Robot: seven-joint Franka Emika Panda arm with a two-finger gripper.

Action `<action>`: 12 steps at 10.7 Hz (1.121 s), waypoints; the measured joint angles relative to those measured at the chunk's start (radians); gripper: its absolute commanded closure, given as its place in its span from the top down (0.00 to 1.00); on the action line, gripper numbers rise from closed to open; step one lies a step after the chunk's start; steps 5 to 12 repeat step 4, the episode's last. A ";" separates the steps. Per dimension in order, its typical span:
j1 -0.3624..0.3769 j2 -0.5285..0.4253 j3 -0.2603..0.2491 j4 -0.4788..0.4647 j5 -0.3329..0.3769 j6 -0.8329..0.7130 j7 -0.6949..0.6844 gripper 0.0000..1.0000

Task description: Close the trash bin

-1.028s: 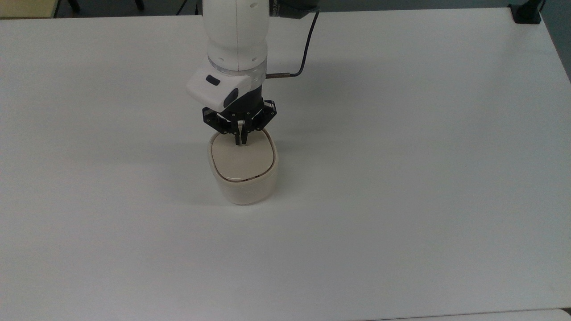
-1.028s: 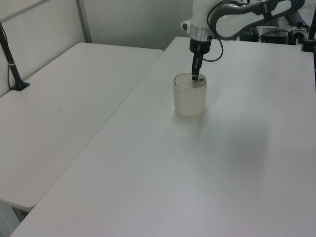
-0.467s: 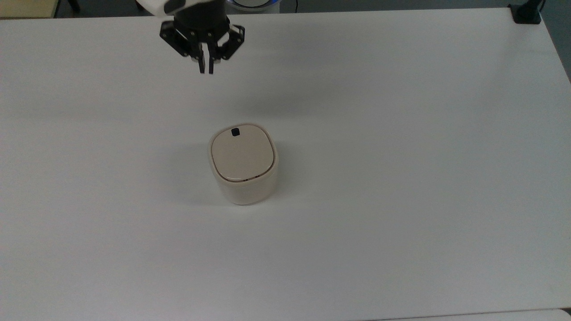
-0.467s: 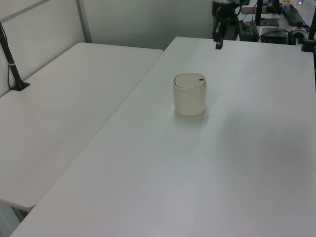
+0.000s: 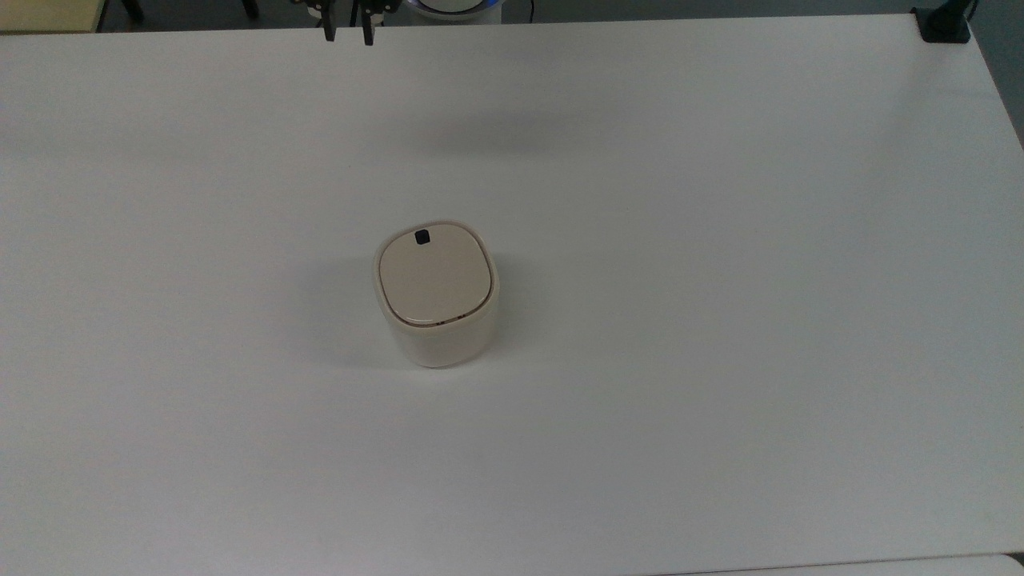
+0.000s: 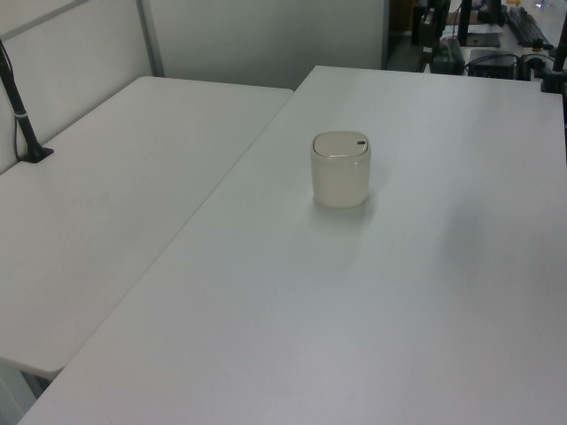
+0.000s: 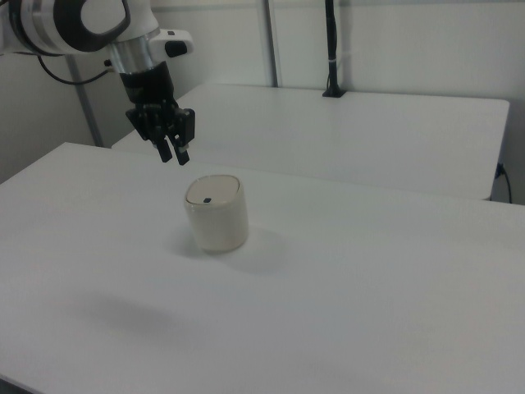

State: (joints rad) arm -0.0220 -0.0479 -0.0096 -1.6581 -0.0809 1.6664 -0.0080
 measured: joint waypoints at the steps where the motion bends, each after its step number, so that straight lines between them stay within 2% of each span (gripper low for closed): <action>1: 0.000 -0.001 0.000 -0.006 0.000 -0.001 0.000 1.00; 12: 0.000 0.000 0.000 -0.012 0.000 -0.001 0.000 1.00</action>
